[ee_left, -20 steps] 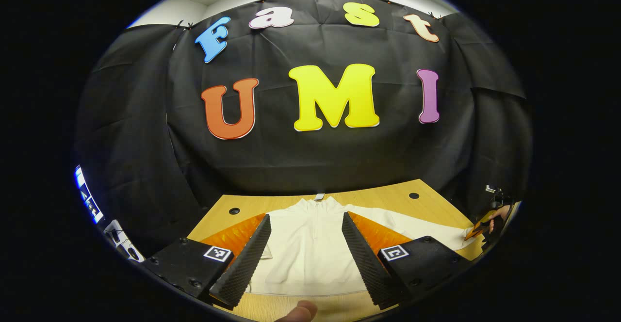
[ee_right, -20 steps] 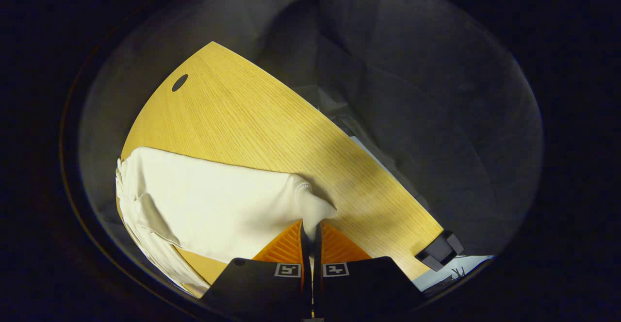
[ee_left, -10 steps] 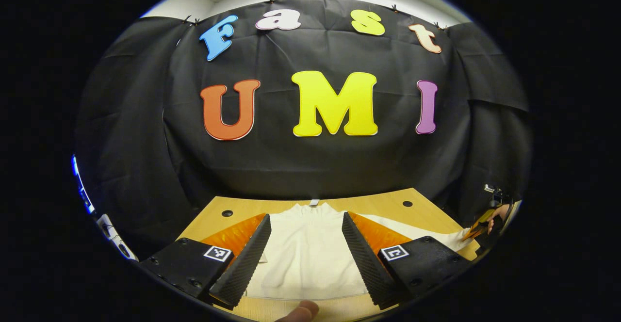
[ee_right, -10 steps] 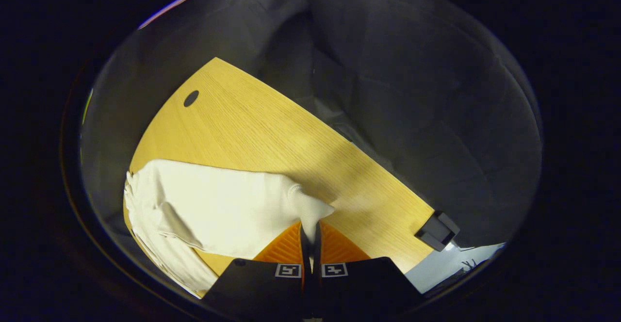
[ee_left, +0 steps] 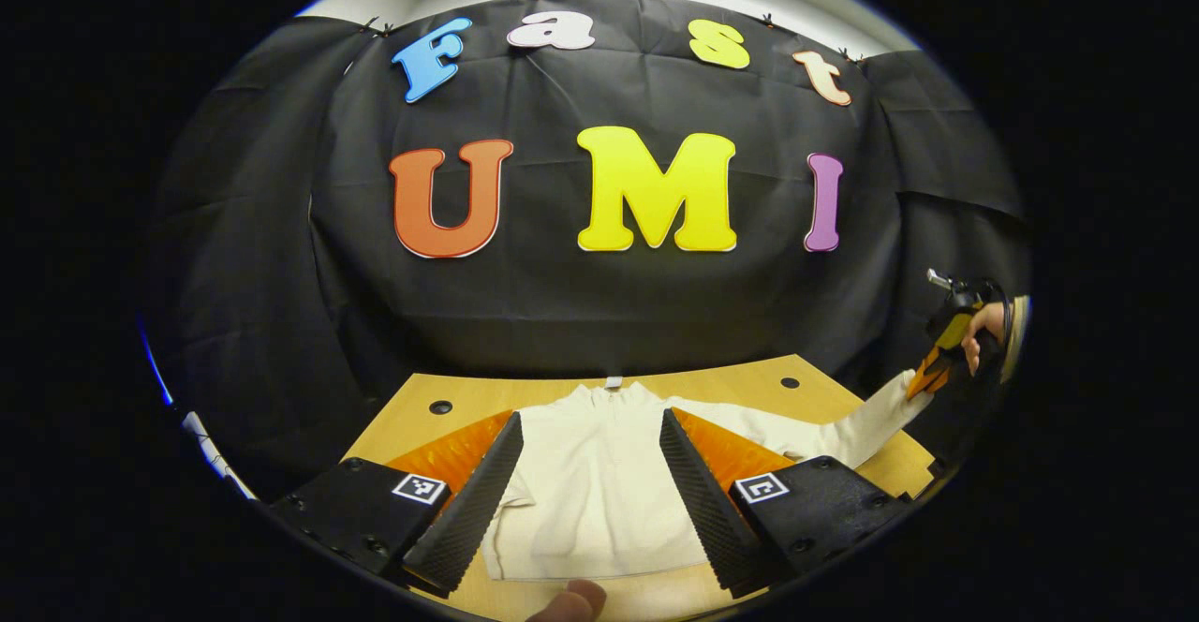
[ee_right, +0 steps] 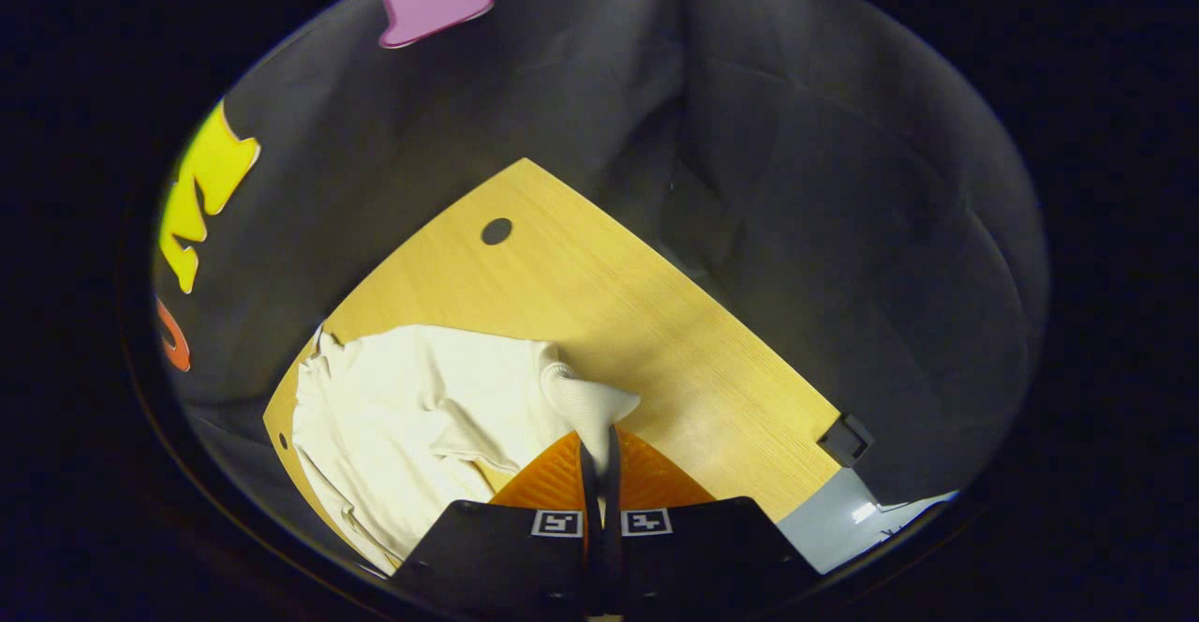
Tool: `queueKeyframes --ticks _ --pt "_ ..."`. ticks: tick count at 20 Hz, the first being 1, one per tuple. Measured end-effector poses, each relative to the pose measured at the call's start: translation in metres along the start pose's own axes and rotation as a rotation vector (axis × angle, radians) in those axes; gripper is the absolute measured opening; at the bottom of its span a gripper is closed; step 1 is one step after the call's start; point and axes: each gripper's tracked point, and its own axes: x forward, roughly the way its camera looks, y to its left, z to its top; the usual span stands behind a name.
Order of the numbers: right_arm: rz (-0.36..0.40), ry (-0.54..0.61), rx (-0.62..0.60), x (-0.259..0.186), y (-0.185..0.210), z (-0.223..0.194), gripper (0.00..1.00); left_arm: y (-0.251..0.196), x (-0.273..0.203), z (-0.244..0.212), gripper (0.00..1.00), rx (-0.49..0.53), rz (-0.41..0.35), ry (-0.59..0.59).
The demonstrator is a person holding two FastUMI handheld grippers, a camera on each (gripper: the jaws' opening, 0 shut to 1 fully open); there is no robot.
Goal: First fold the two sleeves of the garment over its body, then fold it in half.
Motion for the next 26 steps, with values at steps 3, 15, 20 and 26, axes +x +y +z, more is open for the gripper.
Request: queueKeyframes --ticks 3,15,20,26 --pt "0.056 -0.006 -0.069 -0.018 0.057 -0.007 0.0 0.021 0.001 -0.004 0.96 0.009 0.012 0.003" --pt "0.289 0.055 -0.401 -0.027 0.309 -0.092 0.0 0.076 -0.01 -0.013 0.96 -0.045 0.008 -0.018" --pt "0.36 0.042 -0.522 -0.027 0.394 -0.131 0.0 0.095 -0.005 -0.03 0.96 -0.052 -0.004 0.012" --pt "0.42 0.085 -0.629 -0.014 0.474 -0.192 0.0 0.095 -0.001 -0.045 0.96 -0.077 -0.047 0.03"
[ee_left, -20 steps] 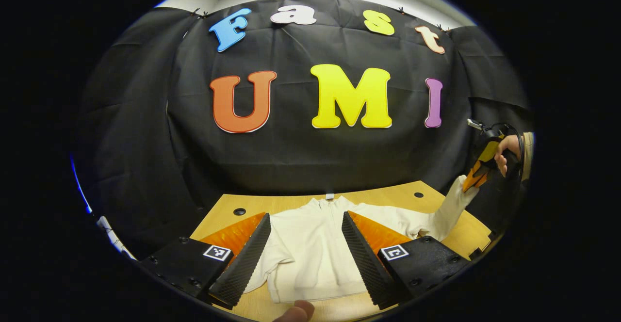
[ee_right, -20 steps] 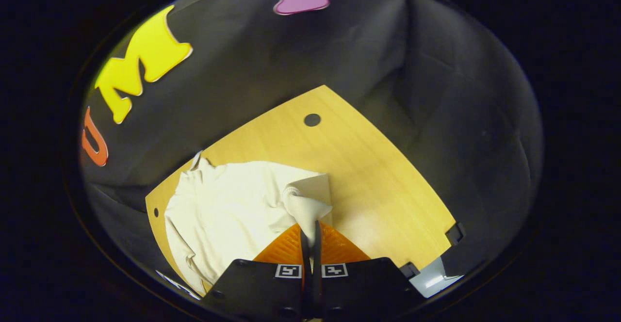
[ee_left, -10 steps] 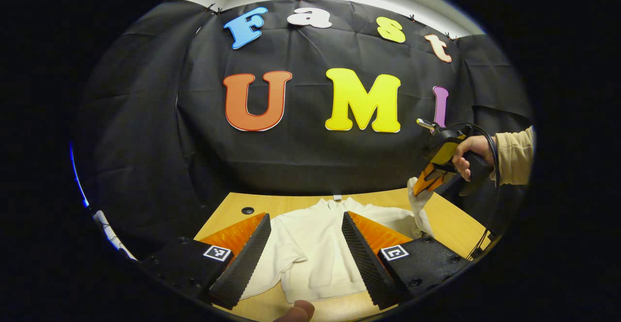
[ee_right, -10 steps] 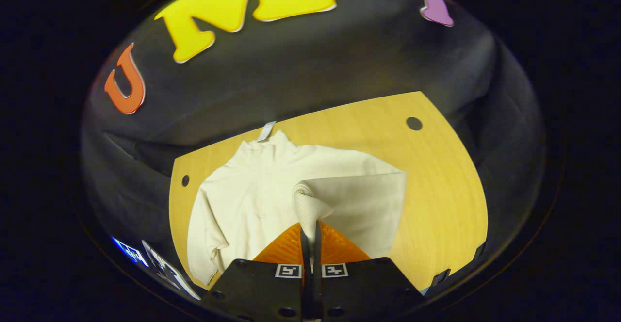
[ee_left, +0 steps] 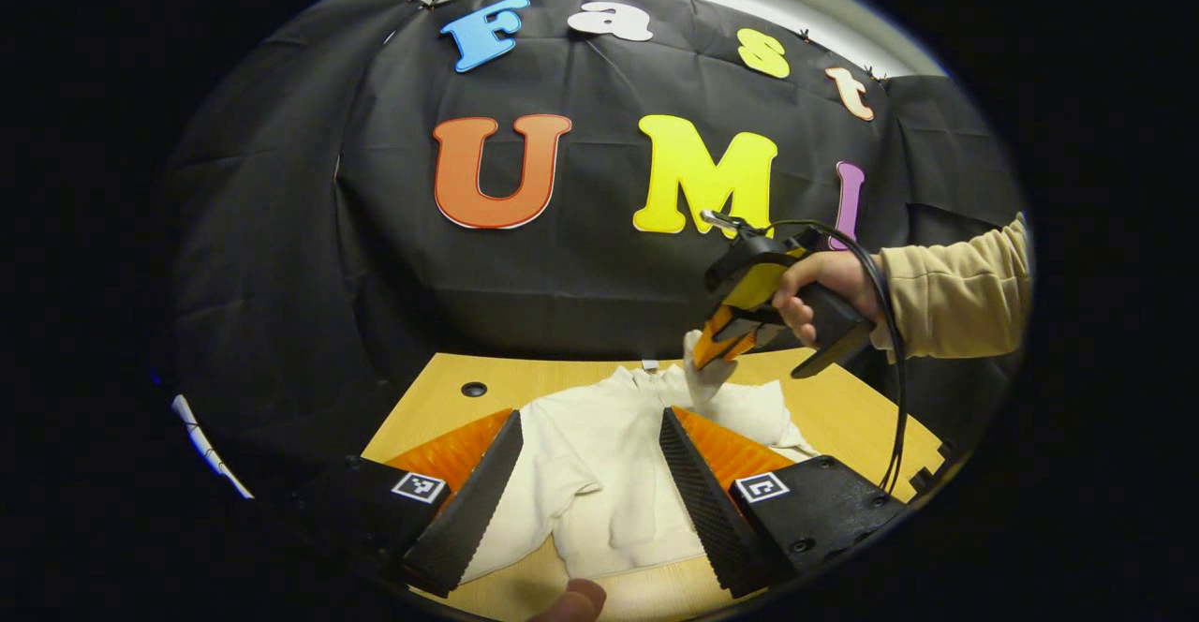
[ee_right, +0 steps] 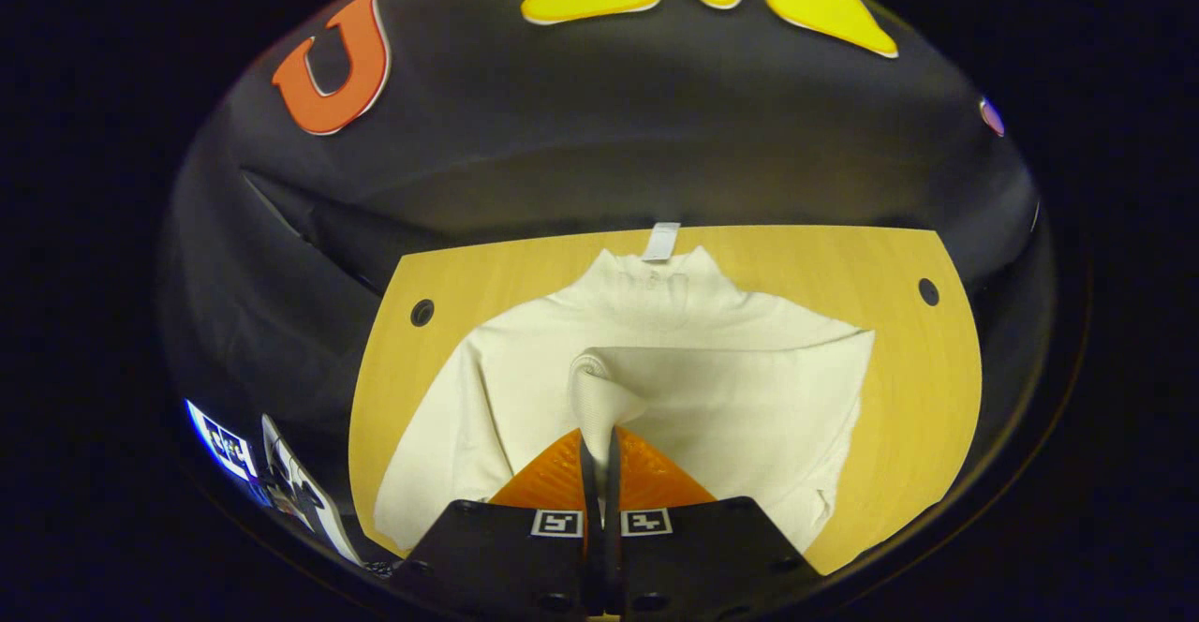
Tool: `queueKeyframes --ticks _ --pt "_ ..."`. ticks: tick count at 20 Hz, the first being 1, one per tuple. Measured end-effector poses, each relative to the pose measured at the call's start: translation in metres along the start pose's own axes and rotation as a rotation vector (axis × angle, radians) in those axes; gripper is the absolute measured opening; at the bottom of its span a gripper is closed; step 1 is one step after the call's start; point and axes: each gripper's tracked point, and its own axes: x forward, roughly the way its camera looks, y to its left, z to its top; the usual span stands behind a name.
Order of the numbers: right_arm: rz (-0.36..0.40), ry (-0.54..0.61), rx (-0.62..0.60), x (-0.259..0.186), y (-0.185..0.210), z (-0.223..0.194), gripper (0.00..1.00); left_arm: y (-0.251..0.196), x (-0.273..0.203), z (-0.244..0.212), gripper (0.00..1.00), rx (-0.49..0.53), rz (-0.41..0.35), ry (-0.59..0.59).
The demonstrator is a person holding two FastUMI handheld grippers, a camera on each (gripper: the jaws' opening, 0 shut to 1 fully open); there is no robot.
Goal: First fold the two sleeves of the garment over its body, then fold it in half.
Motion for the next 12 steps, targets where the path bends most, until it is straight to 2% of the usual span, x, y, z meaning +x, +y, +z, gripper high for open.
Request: queueKeyframes --ticks 3,6,9,12 --pt "0.014 0.036 -0.085 0.041 0.037 -0.013 0.0 0.003 0.003 -0.006 0.96 -0.003 -0.01 0.015" --pt "0.005 0.05 -0.153 0.074 0.06 -0.026 0.0 0.009 0.004 -0.013 0.96 0.051 -0.005 0.027" --pt "-0.004 0.073 -0.125 0.099 0.067 -0.031 0.0 0.007 0.001 -0.015 0.96 0.124 -0.018 0.018" --pt "-0.019 0.077 -0.099 0.11 0.065 -0.036 0.05 0.004 -0.003 -0.021 0.96 0.12 -0.026 0.016"
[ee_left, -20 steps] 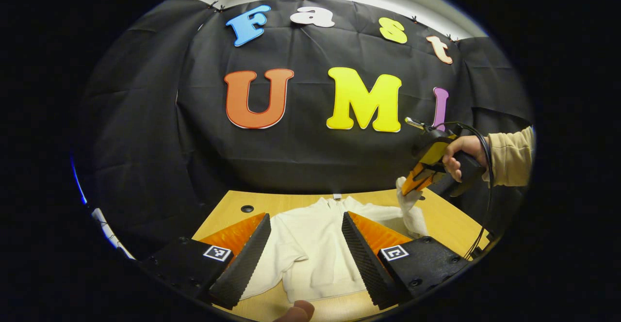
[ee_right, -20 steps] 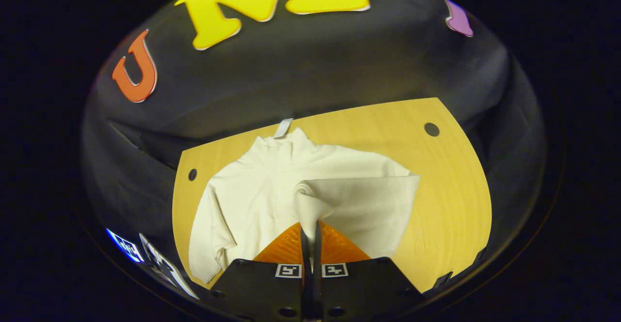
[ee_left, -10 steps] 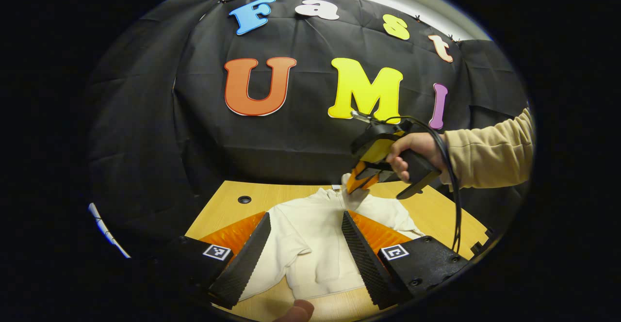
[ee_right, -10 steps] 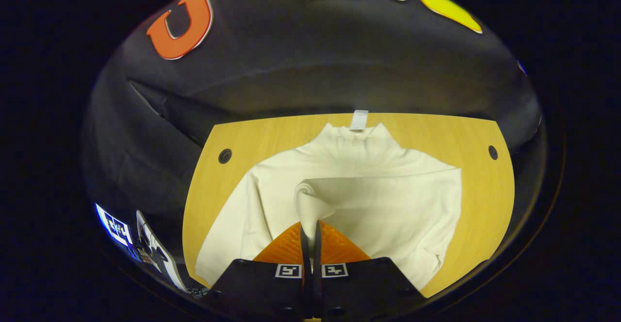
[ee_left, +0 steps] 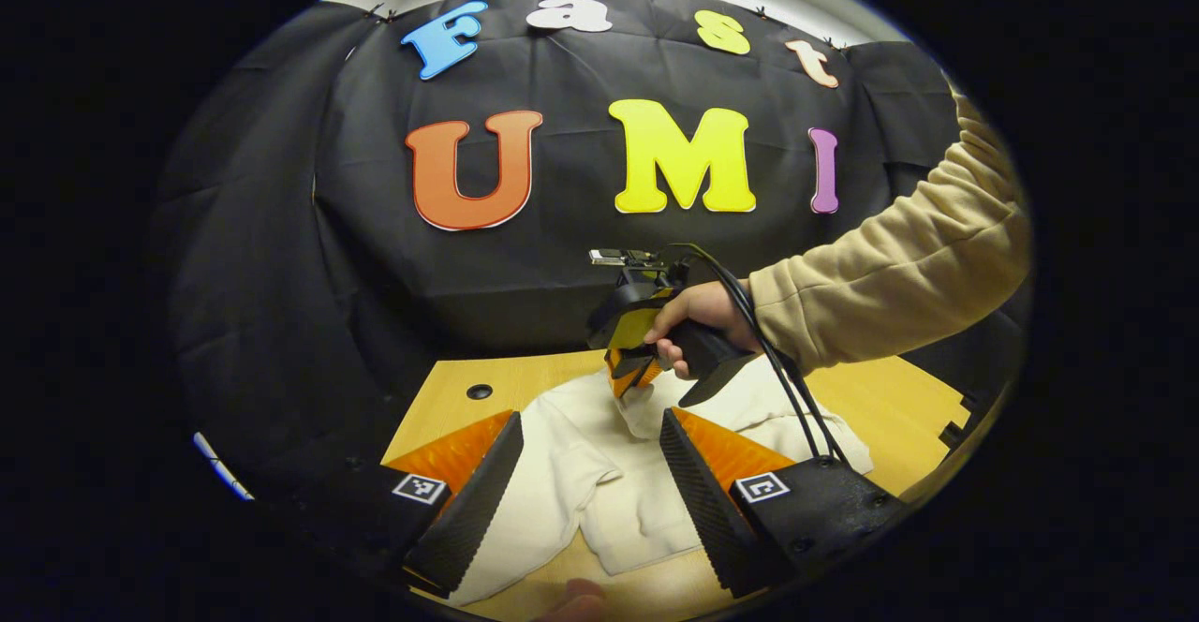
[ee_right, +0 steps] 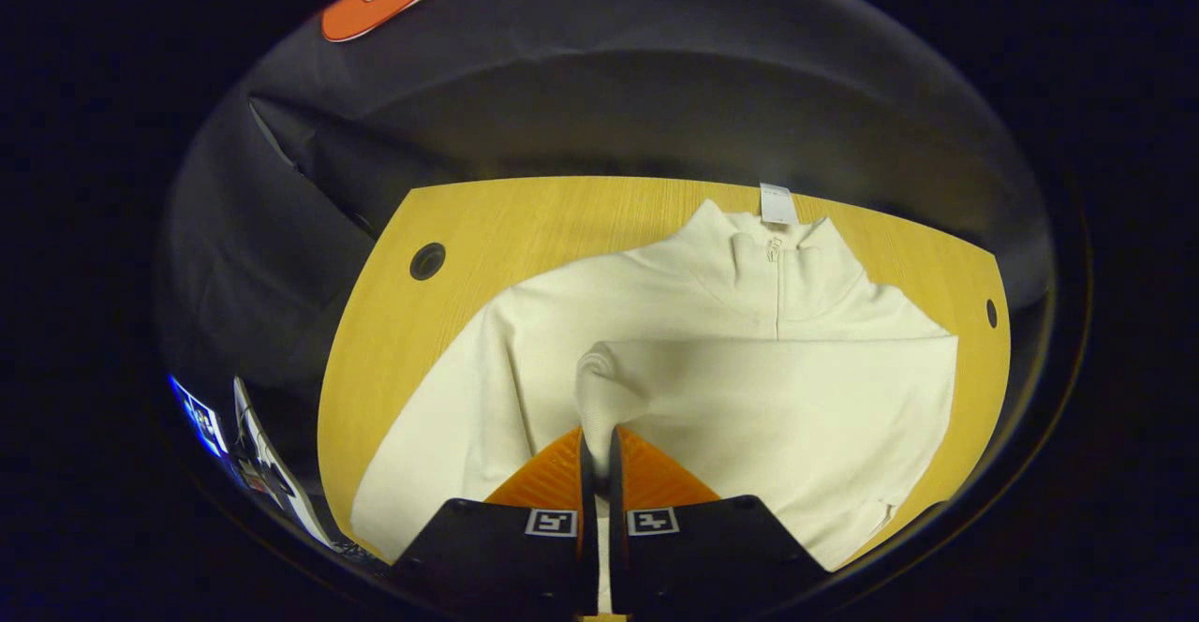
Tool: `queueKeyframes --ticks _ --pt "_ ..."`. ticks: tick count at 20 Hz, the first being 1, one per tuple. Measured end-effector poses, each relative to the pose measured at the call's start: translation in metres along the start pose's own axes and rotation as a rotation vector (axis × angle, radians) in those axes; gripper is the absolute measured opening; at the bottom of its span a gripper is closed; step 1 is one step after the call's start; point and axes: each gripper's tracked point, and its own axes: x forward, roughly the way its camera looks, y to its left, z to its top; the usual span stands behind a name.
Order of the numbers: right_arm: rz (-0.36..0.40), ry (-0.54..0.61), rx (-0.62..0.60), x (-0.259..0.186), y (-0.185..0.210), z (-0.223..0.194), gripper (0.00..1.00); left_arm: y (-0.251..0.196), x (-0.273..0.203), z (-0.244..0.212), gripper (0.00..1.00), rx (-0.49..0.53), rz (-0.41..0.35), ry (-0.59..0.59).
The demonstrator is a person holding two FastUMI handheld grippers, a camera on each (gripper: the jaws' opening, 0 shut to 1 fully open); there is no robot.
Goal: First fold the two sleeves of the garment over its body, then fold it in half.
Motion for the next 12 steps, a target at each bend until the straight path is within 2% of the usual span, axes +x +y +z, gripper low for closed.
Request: queueKeyframes --ticks 1,2,3,5,6,7,8,9,10,12 --pt "0.006 -0.002 0.001 -0.001 0.001 -0.001 0.05 -0.002 -0.001 -0.003 0.96 -0.011 -0.002 0.006" --pt "0.032 -0.02 0.019 -0.003 0.006 0.001 0.11 -0.002 -0.001 -0.004 0.96 -0.02 -0.003 0.01" --pt "0.056 -0.031 0.04 -0.007 0.011 0.004 0.11 -0.003 -0.002 -0.006 0.96 -0.023 -0.006 0.012" --pt "0.068 -0.037 0.057 -0.012 0.012 0.003 0.36 0.004 -0.003 -0.008 0.96 -0.011 0.019 0.015" --pt "0.074 -0.046 0.055 -0.017 0.013 0.004 0.51 0.007 -0.004 -0.009 0.96 -0.008 0.026 0.014" --pt "0.086 -0.05 0.052 -0.022 0.016 0.003 0.5 0.009 -0.004 -0.009 0.96 -0.004 0.029 0.015" --pt "0.09 -0.055 0.049 -0.027 0.017 0.003 0.61 0.01 -0.004 -0.011 0.96 0.001 0.034 0.015" --pt "0.092 -0.06 0.048 -0.031 0.018 0.002 0.65 0.011 -0.004 -0.01 0.96 0.009 0.039 0.015" --pt "0.099 -0.061 0.049 -0.037 0.019 0.0 0.81 0.013 -0.005 -0.009 0.96 0.023 0.043 0.009" --pt "0.095 -0.074 0.039 -0.049 0.015 -0.001 0.92 0.02 -0.004 -0.012 0.96 0.045 0.064 0.009"
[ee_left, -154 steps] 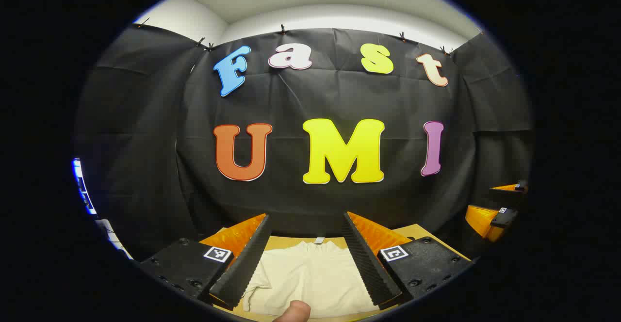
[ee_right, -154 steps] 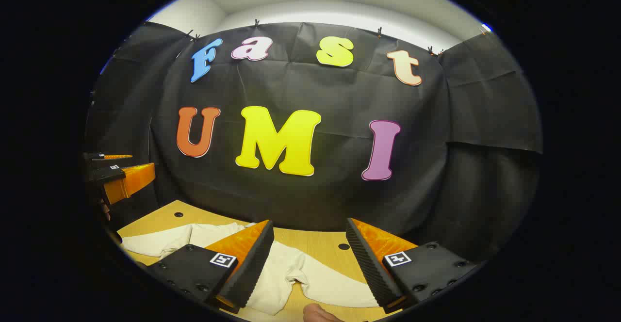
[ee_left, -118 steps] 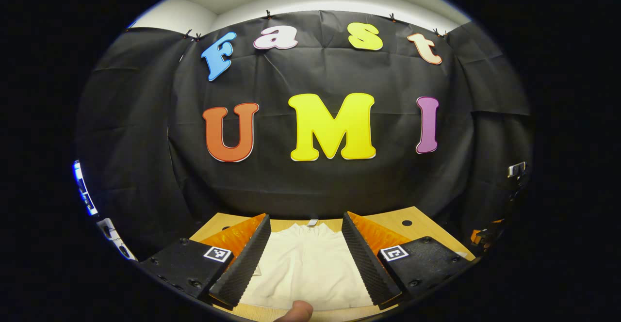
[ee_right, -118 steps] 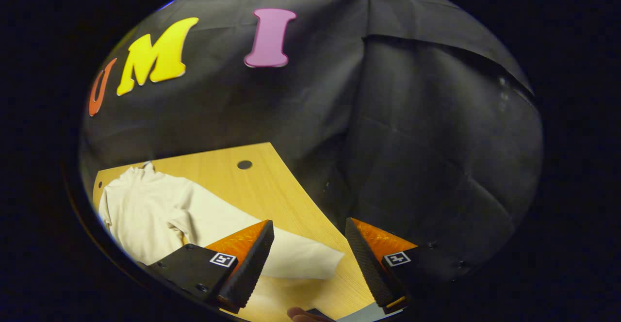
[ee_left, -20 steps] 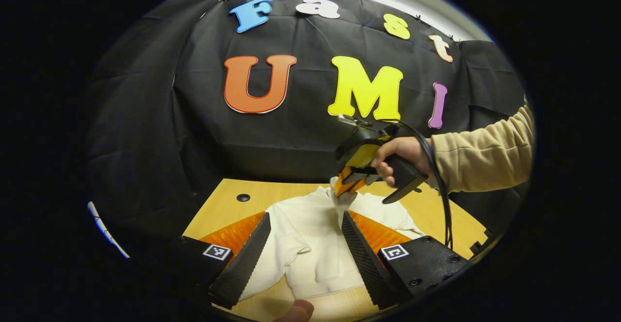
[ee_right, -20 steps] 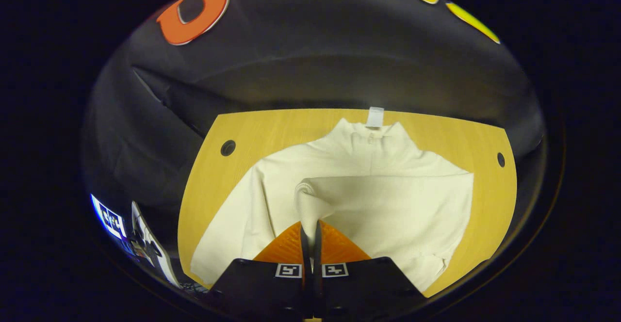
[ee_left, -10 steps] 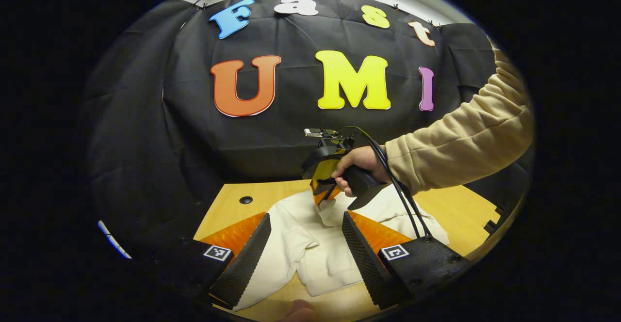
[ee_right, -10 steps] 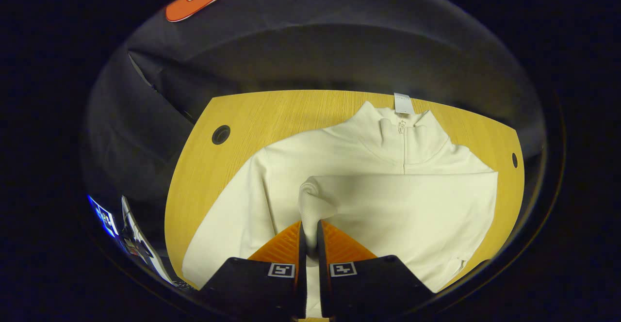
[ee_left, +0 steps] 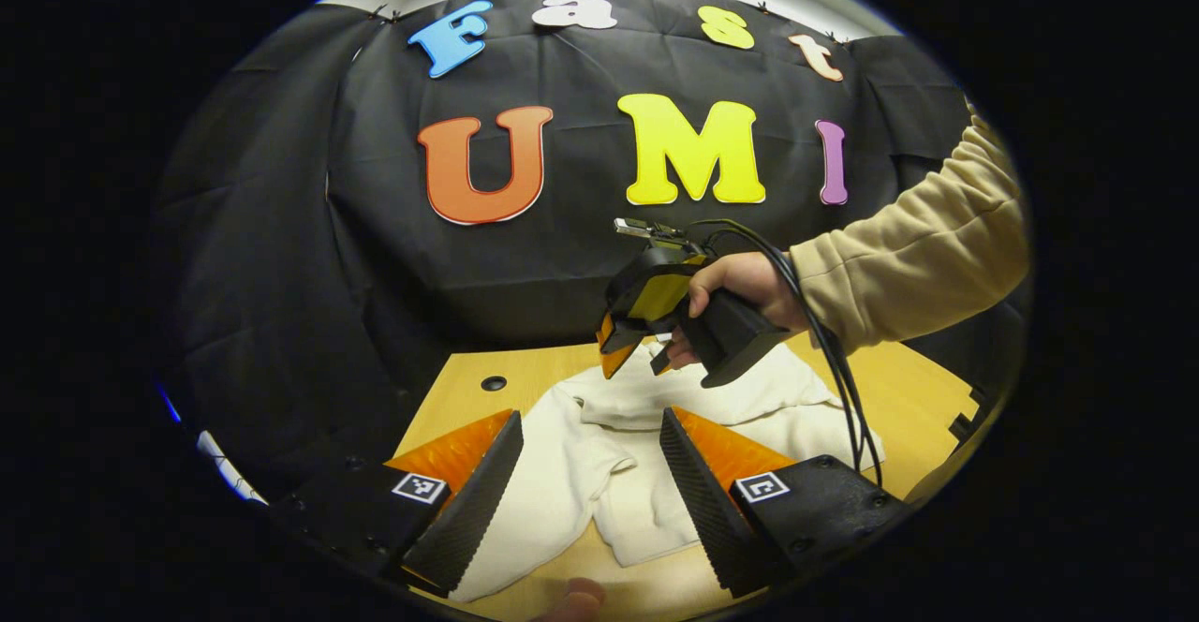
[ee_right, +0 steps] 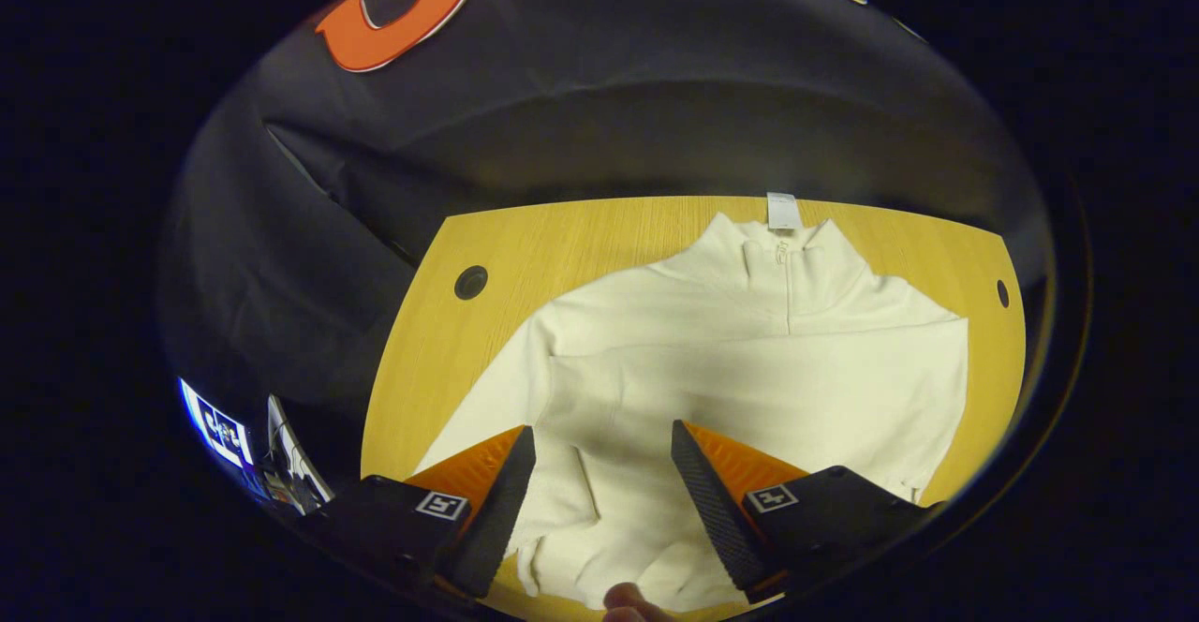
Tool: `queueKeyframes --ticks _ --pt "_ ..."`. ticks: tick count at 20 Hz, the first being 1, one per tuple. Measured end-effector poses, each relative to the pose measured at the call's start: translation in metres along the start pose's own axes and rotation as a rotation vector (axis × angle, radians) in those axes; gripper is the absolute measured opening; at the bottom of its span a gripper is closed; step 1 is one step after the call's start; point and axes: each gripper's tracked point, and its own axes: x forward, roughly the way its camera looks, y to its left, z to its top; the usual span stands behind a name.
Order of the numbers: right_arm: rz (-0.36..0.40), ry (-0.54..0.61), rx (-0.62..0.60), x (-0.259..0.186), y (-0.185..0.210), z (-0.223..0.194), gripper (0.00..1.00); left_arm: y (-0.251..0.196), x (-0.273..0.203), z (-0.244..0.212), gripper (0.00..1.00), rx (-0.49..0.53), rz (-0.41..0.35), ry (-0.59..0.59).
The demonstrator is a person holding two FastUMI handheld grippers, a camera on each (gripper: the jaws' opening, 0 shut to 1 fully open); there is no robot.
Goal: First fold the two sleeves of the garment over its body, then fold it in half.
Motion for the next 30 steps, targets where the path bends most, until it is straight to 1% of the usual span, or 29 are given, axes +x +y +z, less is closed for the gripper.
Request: queueKeyframes --ticks 3,4,5,6,7,11,12,13,14,15,16,17,18,19,20,21,22,24,26,28,29,30 --pt "-0.008 -0.019 -0.037 -0.022 -0.009 -0.003 0.96 0.013 0.0 -0.013 0.96 -0.034 0.047 0.032" --pt "0.001 -0.029 -0.035 -0.031 -0.01 -0.004 0.96 0.017 0.0 -0.017 0.96 -0.051 0.066 0.043" --pt "0.018 -0.029 -0.031 -0.039 -0.011 -0.007 0.93 0.024 0.0 -0.022 0.96 -0.07 0.096 0.058" --pt "0.022 -0.029 -0.028 -0.049 -0.014 -0.01 0.96 0.029 -0.001 -0.028 0.96 -0.091 0.124 0.068" --pt "0.031 -0.036 -0.031 -0.059 -0.017 -0.012 0.93 0.037 -0.001 -0.034 0.96 -0.111 0.167 0.079" --pt "0.013 -0.059 -0.112 -0.09 -0.04 -0.031 0.93 0.085 -0.008 -0.078 0.96 -0.192 0.38 0.177" --pt "0.016 -0.06 -0.133 -0.097 -0.043 -0.038 0.96 0.102 -0.011 -0.092 0.96 -0.221 0.442 0.208" --pt "0.019 -0.059 -0.148 -0.103 -0.045 -0.044 0.96 0.114 -0.014 -0.107 0.96 -0.247 0.491 0.239" --pt "0.012 -0.06 -0.156 -0.109 -0.05 -0.05 0.93 0.123 -0.02 -0.125 0.96 -0.275 0.54 0.273" --pt "-0.001 -0.066 -0.159 -0.113 -0.056 -0.054 0.96 0.13 -0.025 -0.137 0.96 -0.3 0.583 0.293" --pt "-0.006 -0.068 -0.16 -0.116 -0.06 -0.059 0.93 0.138 -0.029 -0.148 0.96 -0.319 0.621 0.316" --pt "-0.005 -0.069 -0.157 -0.118 -0.064 -0.064 0.96 0.143 -0.034 -0.159 0.96 -0.336 0.657 0.348" --pt "-0.005 -0.06 -0.158 -0.12 -0.068 -0.071 0.93 0.151 -0.04 -0.172 0.96 -0.358 0.692 0.375" --pt "-0.001 -0.048 -0.157 -0.122 -0.071 -0.079 0.96 0.153 -0.045 -0.179 0.96 -0.386 0.717 0.398" --pt "0.002 -0.038 -0.158 -0.126 -0.074 -0.087 0.97 0.155 -0.05 -0.187 0.96 -0.413 0.749 0.426" --pt "-0.002 -0.029 -0.163 -0.129 -0.078 -0.095 0.94 0.156 -0.054 -0.198 0.96 -0.45 0.776 0.454" --pt "0.003 -0.019 -0.175 -0.133 -0.081 -0.105 0.93 0.154 -0.056 -0.211 0.96 -0.508 0.787 0.479" --pt "-0.001 -0.014 -0.197 -0.141 -0.089 -0.122 0.93 0.149 -0.062 -0.23 0.96 -0.591 0.83 0.559" --pt "-0.006 -0.019 -0.213 -0.151 -0.099 -0.138 0.93 0.149 -0.064 -0.245 0.96 -0.686 0.854 0.599" --pt "0.0 -0.001 -0.218 -0.159 -0.106 -0.157 0.94 0.15 -0.065 -0.259 0.96 -0.752 0.87 0.647" --pt "-0.002 0.009 -0.222 -0.16 -0.112 -0.164 0.96 0.15 -0.063 -0.264 0.96 -0.78 0.867 0.671" --pt "-0.01 0.016 -0.223 -0.162 -0.119 -0.171 0.93 0.148 -0.061 -0.269 0.96 -0.806 0.863 0.699"
